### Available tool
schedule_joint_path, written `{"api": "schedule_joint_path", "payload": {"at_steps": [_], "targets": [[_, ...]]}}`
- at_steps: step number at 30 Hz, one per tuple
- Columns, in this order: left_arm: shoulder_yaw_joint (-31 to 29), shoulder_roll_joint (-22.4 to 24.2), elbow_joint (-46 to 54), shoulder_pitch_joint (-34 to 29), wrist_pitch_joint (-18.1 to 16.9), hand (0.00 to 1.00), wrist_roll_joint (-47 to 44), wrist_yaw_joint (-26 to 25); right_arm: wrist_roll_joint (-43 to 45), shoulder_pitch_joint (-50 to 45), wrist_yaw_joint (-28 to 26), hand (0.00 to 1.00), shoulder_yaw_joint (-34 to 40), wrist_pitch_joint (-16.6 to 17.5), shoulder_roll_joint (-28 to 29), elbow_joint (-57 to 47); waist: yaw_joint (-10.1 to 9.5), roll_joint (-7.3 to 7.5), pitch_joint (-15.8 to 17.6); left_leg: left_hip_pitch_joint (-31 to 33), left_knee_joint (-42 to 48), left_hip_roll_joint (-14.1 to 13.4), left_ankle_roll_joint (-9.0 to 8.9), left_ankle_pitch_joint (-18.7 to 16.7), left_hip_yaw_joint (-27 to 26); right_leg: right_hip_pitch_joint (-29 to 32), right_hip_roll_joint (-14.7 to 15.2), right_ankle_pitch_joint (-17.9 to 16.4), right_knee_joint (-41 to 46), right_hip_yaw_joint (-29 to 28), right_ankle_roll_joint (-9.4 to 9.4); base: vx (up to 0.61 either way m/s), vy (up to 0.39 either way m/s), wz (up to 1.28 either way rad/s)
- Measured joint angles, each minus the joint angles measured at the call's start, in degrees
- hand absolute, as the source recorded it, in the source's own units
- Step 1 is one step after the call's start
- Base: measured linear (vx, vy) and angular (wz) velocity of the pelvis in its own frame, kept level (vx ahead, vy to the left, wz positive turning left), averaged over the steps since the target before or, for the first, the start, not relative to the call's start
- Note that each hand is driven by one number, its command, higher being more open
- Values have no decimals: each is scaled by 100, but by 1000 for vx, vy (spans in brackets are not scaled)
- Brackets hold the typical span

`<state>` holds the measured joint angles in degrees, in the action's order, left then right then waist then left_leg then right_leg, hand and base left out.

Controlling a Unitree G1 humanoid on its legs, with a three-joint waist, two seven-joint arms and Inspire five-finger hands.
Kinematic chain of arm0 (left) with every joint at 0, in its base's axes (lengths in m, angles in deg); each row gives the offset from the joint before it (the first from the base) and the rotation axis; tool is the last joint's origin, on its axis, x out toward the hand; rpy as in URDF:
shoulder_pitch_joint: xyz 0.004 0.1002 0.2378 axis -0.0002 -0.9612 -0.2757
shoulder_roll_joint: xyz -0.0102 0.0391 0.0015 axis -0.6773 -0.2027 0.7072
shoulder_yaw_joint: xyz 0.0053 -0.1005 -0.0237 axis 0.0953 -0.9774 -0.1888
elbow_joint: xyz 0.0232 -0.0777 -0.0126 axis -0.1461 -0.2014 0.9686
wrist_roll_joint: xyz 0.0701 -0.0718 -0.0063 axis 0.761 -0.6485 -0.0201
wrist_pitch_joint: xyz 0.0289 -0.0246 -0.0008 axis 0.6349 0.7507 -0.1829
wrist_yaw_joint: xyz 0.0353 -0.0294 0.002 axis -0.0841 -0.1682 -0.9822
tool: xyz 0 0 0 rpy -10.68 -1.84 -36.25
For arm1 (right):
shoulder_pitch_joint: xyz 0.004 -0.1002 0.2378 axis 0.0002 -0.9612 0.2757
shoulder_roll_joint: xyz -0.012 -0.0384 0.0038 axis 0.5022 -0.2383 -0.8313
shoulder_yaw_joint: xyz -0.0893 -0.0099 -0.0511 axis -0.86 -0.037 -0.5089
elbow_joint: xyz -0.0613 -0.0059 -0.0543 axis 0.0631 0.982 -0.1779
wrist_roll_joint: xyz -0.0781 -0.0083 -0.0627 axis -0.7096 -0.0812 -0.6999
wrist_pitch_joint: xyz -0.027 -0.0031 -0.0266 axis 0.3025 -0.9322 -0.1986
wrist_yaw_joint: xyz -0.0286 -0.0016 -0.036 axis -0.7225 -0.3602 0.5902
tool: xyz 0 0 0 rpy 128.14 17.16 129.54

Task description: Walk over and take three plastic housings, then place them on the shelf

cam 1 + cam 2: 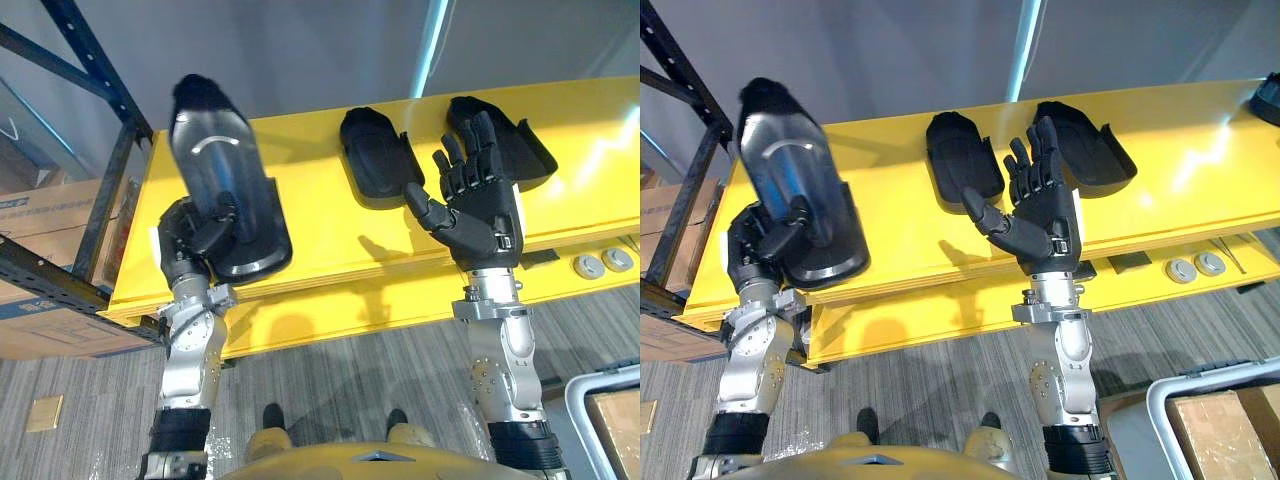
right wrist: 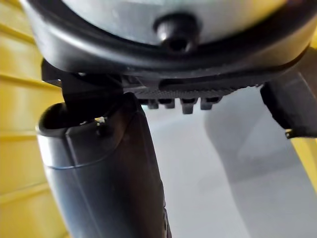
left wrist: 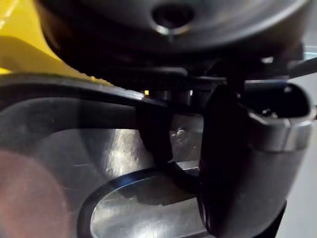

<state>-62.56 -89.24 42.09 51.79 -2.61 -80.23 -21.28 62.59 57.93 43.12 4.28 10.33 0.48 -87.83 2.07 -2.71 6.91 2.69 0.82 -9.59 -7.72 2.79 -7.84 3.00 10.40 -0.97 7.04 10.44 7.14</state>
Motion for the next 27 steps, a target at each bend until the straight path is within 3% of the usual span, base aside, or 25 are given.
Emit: {"api": "schedule_joint_path", "payload": {"at_steps": [5,10,16,18,23,27], "targets": [[-293,-464,-839,808,0,0,7,-259,3,65,-274,100,51,-121,-238,0,123,-125,133,92,1,-5,8,34,-117,235,-3,4,100,-150,5,-34,4,-12],[-201,-1040,-1488,1641,31,0,-6,138,16,162,-576,100,22,-271,-431,0,158,-131,343,97,-5,-7,3,54,-173,343,-6,23,201,-232,34,-10,3,-5],[197,-1691,-2414,2496,435,0,-1,637,55,673,-648,100,-290,-363,-635,-57,276,-116,628,110,55,-7,13,65,-186,428,0,-69,367,-294,-37,-21,2,-2],[231,-1852,-2701,2678,713,0,22,763,170,695,-752,100,-410,-500,-668,-227,292,-109,720,204,99,-9,14,65,-211,590,1,-115,489,-358,-34,-42,-3,-7],[230,-2148,-3038,3098,1068,0,180,770,263,764,-810,100,-581,-598,-667,-255,307,-102,922,204,115,-9,15,66,-284,699,1,-123,624,-442,-25,-16,-3,-7],[201,-2301,-3265,3419,1259,0,178,494,262,765,-790,100,-777,-640,-666,-293,322,-80,1057,253,130,-10,17,75,-300,795,5,-167,703,-468,-55,0,0,0]]}}
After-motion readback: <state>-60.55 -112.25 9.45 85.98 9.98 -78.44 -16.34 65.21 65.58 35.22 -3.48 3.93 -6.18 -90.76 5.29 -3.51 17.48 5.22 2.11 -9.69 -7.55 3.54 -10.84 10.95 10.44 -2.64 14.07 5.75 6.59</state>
